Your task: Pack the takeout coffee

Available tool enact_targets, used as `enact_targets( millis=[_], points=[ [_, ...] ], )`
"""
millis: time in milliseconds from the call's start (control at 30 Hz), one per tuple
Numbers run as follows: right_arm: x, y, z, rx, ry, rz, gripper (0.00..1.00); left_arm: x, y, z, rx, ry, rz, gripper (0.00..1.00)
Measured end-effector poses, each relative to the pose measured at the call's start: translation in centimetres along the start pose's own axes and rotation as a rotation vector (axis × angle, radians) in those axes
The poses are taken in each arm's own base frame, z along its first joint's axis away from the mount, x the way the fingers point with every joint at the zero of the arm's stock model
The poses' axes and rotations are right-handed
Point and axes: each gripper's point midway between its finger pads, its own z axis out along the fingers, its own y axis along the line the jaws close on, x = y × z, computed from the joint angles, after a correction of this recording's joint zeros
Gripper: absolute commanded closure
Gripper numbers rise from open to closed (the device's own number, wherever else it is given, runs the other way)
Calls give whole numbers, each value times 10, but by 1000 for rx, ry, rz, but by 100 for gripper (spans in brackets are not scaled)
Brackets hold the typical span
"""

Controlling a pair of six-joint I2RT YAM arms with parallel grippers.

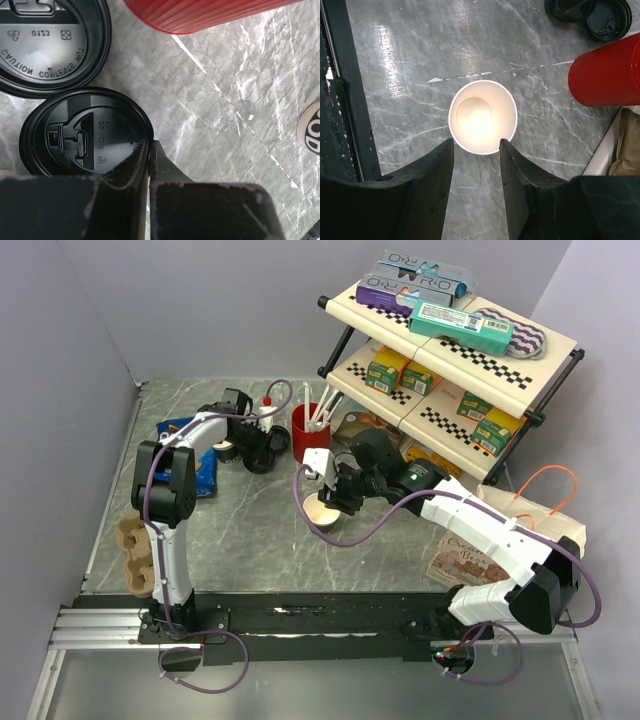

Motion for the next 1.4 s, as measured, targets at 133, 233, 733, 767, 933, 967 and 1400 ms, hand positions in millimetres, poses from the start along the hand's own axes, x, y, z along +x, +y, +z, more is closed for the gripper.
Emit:
enact_targets(
  millis=[133, 233, 733, 767, 933, 967, 1400],
  points=[
    [0, 0, 0, -1, 0, 1, 51, 0, 1, -1, 0, -1, -11, 87],
    [0, 0, 1, -1, 1, 1, 51, -3, 0, -1, 14, -6, -11, 85],
    [0, 0, 1, -1, 1, 1, 51, 4, 2, 9, 28, 17, -35, 78],
    [0, 0, 1, -1, 1, 1, 51, 4, 2, 9, 28, 18, -36, 78],
    [0, 0, 1, -1, 1, 1, 51, 5, 2, 10, 29, 20, -40, 88],
    [0, 0, 1, -1, 1, 1, 51, 5, 2, 10, 30, 20, -40, 90],
    [0, 0, 1, 0, 0, 1, 51, 4, -2, 7, 42, 26, -52, 99]
  ],
)
